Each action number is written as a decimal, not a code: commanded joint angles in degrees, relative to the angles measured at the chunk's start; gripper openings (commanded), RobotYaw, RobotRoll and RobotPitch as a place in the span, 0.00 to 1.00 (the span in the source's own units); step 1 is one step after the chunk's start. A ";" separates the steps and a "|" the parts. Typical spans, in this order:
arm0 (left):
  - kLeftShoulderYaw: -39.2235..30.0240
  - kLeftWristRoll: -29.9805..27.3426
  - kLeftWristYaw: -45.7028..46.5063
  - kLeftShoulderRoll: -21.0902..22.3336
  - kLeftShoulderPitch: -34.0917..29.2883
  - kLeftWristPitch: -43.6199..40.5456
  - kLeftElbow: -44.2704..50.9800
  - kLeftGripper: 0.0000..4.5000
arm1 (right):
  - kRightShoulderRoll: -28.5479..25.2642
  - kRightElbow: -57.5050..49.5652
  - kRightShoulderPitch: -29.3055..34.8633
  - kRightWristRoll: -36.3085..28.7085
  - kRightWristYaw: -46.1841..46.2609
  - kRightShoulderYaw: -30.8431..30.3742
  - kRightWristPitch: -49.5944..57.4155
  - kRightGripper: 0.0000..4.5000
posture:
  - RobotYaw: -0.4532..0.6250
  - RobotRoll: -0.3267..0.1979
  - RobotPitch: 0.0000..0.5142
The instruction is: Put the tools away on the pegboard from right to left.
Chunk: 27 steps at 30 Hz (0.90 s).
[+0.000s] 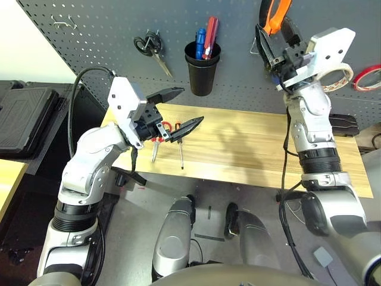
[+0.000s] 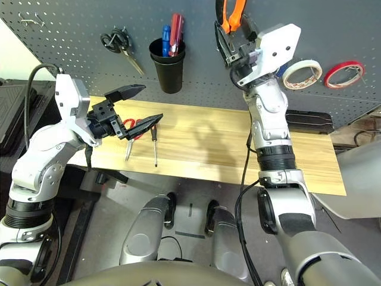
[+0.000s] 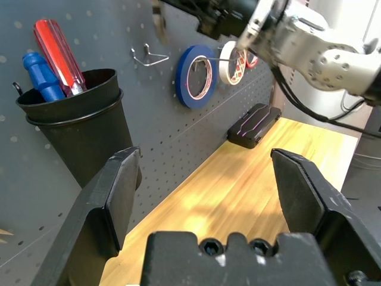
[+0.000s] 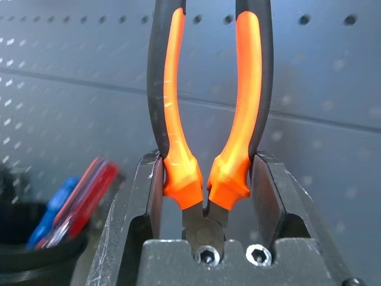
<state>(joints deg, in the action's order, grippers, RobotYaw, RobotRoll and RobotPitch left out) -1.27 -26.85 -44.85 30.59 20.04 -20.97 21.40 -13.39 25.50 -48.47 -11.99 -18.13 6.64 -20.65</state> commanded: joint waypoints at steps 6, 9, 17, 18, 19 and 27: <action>-0.34 0.48 0.60 1.08 -1.53 -0.15 1.06 1.00 | 1.13 9.34 -5.71 2.51 3.90 1.45 -4.81 0.50 | 0.74 0.62 0.33; -0.51 1.01 1.19 1.24 -1.57 0.28 0.54 1.00 | 1.36 11.50 -6.69 2.73 4.46 1.32 -5.57 0.50 | 0.74 0.62 0.33; -0.52 1.98 0.76 1.63 -1.41 1.97 -1.96 1.00 | 2.20 14.56 -7.54 2.65 5.06 1.39 -5.27 0.50 | 0.74 0.62 0.34; -0.45 2.09 0.70 1.68 -1.36 2.17 -2.21 1.00 | 2.46 14.81 -7.65 2.60 5.39 1.44 -4.87 0.50 | 0.74 0.62 0.34; -0.37 2.16 0.66 1.70 -1.32 2.32 -2.41 1.00 | 2.68 15.01 -7.73 2.59 5.69 1.48 -4.48 0.50 | 0.74 0.62 0.34; 0.02 2.60 0.52 1.82 -1.13 2.63 -2.74 1.00 | 3.79 17.03 -7.22 3.14 6.77 1.12 -2.80 0.50 | 0.75 0.62 0.34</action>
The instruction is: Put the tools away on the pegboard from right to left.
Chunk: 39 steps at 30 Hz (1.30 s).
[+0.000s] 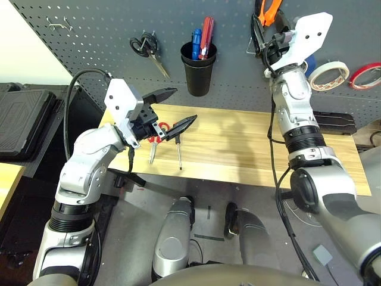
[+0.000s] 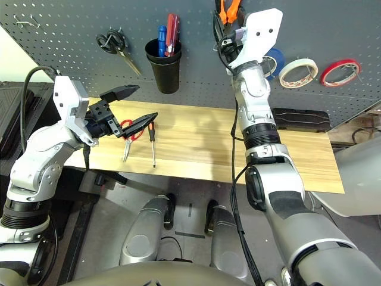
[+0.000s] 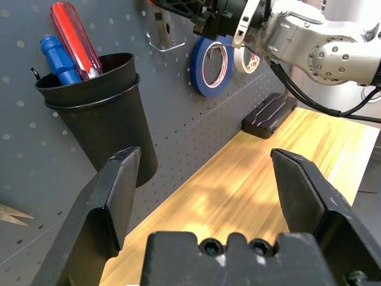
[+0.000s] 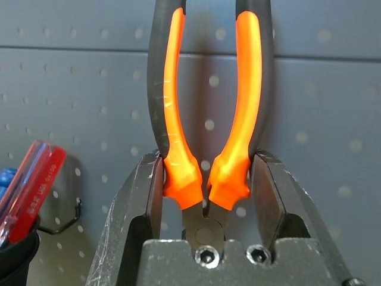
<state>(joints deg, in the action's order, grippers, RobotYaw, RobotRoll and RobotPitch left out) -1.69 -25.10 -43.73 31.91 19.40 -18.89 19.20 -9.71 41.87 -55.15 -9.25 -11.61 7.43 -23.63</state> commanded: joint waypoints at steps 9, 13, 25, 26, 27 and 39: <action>0.66 1.69 -0.84 0.41 -0.93 1.29 -1.24 1.00 | -0.20 3.57 0.99 2.35 -0.97 -0.29 -3.47 0.67 | 0.75 0.62 0.34; 0.85 1.99 -0.71 0.20 -0.96 1.58 -1.54 1.00 | -1.21 3.96 1.80 2.76 -0.61 0.29 -7.55 0.97 | 0.75 0.62 0.34; 0.79 3.62 -0.33 -0.01 -2.60 3.11 -3.43 1.00 | -6.01 -10.00 12.79 0.94 -11.97 -2.19 -17.49 0.99 | 0.74 0.62 0.35; 0.79 3.76 -0.34 -0.05 -2.81 3.31 -3.61 1.00 | -6.35 -11.56 13.97 0.80 -12.69 -2.46 -17.37 0.99 | 0.74 0.62 0.35; 0.78 3.96 -0.19 -0.14 -3.05 3.49 -3.84 1.00 | -6.84 -13.39 15.63 0.59 -13.45 -2.78 -16.57 0.99 | 0.74 0.62 0.36; 4.39 16.96 11.10 -4.59 -2.53 7.02 -15.21 1.00 | -11.05 -29.32 36.80 -0.29 -22.17 -8.03 -0.41 0.99 | 0.72 0.62 0.39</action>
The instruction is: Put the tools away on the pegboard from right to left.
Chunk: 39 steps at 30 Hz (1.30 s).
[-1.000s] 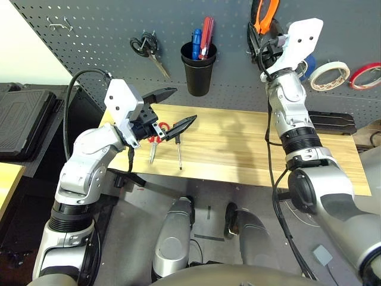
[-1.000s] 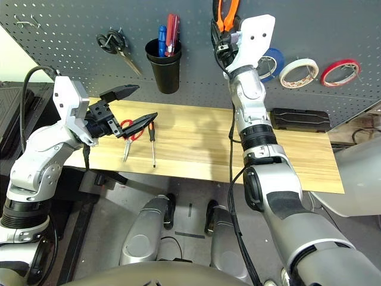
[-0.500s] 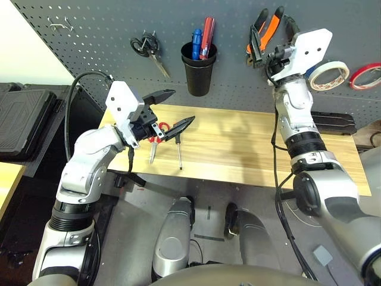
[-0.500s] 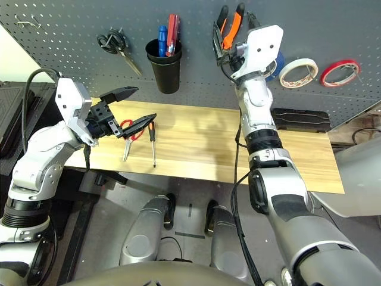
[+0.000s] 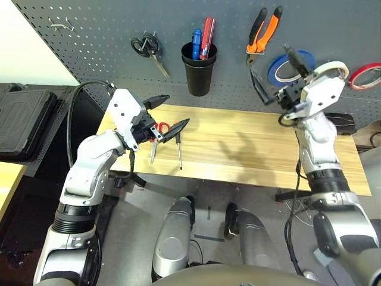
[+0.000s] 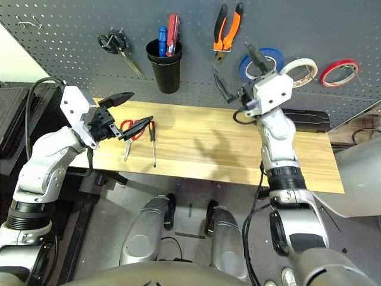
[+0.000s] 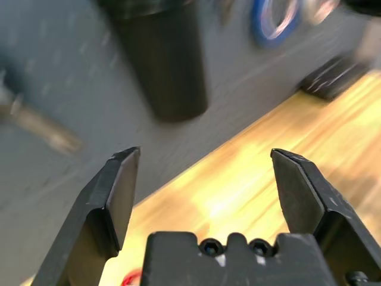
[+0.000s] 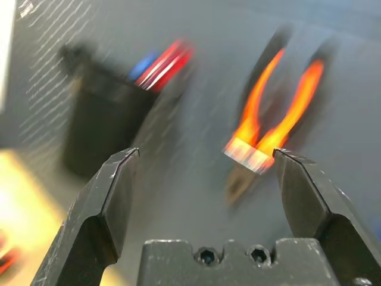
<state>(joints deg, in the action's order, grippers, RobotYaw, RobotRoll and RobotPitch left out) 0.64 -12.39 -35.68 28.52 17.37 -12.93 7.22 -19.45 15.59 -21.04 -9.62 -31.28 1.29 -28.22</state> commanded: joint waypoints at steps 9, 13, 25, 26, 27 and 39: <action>4.01 10.49 12.43 -8.58 0.26 0.21 -11.26 1.00 | -4.76 0.83 10.48 3.72 -6.20 -4.45 7.96 0.99 | 0.72 0.62 0.43; 5.16 12.33 14.13 -10.67 1.44 -1.26 -14.01 1.00 | -4.97 2.55 11.16 4.81 -6.98 -5.35 9.26 0.99 | 0.71 0.62 0.45; 5.68 16.56 22.46 -17.15 11.38 -6.66 -35.16 1.00 | -4.79 4.49 12.88 9.88 -6.38 -8.98 17.26 0.99 | 0.69 0.62 0.51; 5.40 16.55 22.98 -17.43 11.81 -6.86 -36.26 1.00 | -4.77 4.54 13.01 10.35 -6.29 -9.14 17.41 0.99 | 0.69 0.62 0.52; 5.19 16.59 23.50 -17.68 12.32 -6.86 -37.58 1.00 | -4.67 4.69 13.01 10.76 -6.10 -9.29 17.84 0.99 | 0.69 0.62 0.52; 3.59 16.06 25.15 -20.40 17.53 -6.02 -49.96 1.00 | -4.75 2.89 14.04 12.00 -5.59 -10.10 20.85 0.99 | 0.66 0.62 0.61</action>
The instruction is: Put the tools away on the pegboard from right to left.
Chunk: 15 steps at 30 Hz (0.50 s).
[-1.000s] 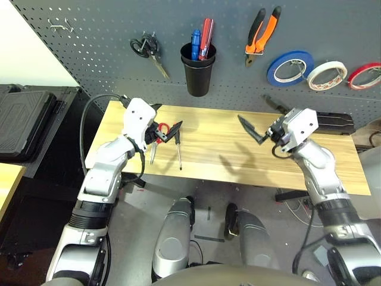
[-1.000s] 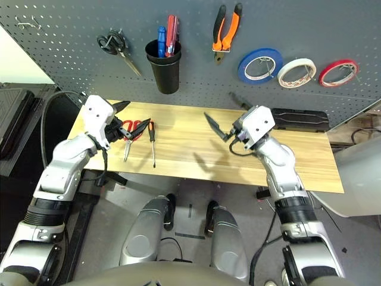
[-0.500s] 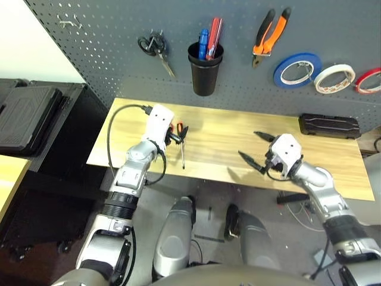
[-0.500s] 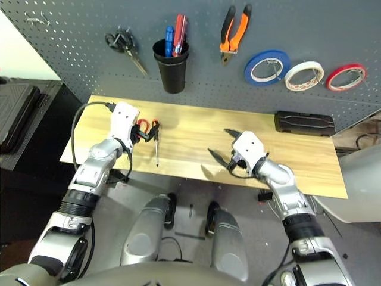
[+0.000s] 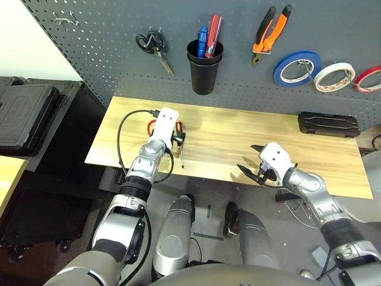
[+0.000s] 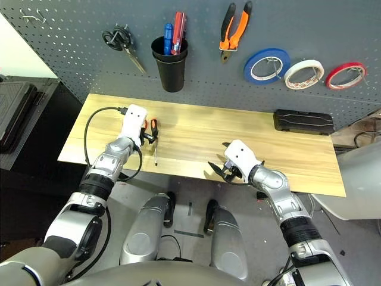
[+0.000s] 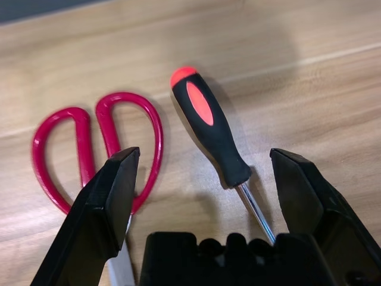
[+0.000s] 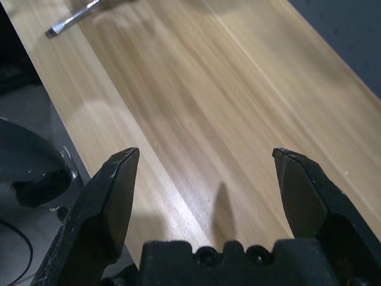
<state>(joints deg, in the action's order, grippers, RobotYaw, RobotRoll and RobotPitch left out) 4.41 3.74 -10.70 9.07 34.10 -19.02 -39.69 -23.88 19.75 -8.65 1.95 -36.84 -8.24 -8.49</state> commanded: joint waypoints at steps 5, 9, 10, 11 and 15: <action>-0.45 -0.31 -0.28 -2.20 2.66 -0.11 -6.74 1.00 | -0.39 -3.77 2.99 0.44 -0.09 -0.74 2.61 0.99 | 0.64 0.62 0.63; -0.86 -0.42 -0.23 -2.82 3.60 -0.39 -9.02 1.00 | -0.39 -5.57 3.85 0.37 -0.09 -0.77 3.55 0.99 | 0.63 0.62 0.65; -1.23 -0.67 -0.23 -3.01 4.10 -0.77 -10.02 1.00 | -0.41 -6.06 4.04 0.31 -0.10 -0.75 3.79 0.99 | 0.62 0.62 0.65; -1.64 -0.92 -0.17 -3.18 4.55 -1.13 -10.91 1.00 | -0.45 -6.53 4.25 0.24 -0.12 -0.68 3.99 0.99 | 0.62 0.62 0.65; -2.69 -1.11 0.44 -3.35 6.24 -1.11 -14.41 1.00 | -0.68 -7.88 4.75 -0.04 -0.14 -0.28 4.69 0.99 | 0.60 0.62 0.65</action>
<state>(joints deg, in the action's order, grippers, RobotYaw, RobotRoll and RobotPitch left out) 2.07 3.07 -10.51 6.23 40.50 -19.39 -51.12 -24.01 12.53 -5.41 1.97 -36.85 -8.37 -4.67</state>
